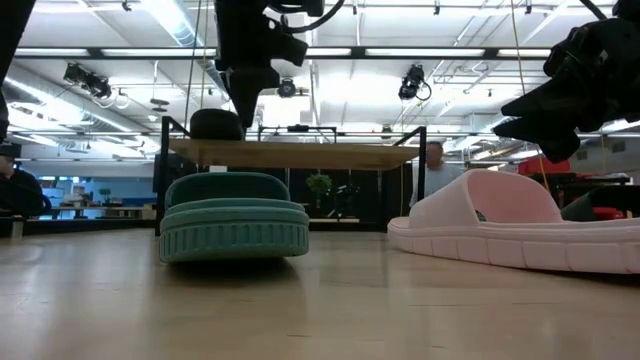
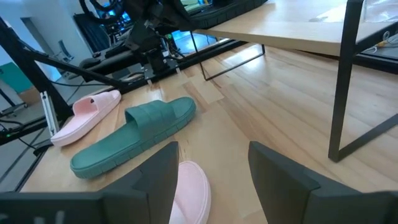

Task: Pick and place slides into the shelf
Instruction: Put the left black slipper on the shelf

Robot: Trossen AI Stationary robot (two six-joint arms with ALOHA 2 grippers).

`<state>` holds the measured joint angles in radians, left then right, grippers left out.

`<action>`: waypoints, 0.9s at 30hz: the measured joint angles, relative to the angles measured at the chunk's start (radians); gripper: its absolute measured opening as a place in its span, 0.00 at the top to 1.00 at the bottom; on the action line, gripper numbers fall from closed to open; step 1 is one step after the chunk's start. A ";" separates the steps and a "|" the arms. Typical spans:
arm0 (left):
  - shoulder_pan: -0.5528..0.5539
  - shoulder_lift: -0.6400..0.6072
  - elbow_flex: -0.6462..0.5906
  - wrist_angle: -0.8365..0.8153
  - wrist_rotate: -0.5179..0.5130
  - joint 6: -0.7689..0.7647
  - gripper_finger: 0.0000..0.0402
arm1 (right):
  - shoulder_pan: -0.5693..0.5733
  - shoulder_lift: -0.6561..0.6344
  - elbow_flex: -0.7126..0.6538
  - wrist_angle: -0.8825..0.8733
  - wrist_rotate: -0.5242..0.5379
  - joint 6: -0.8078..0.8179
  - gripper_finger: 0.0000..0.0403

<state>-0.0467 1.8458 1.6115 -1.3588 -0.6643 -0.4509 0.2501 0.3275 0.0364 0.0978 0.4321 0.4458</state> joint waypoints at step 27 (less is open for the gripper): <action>-0.017 0.000 0.000 -0.157 0.013 -0.107 0.90 | 0.000 0.000 0.000 0.000 0.000 0.000 0.50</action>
<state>-0.0637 1.8454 1.6115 -1.5162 -0.6513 -0.5577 0.2501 0.3275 0.0364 0.0978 0.4320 0.4457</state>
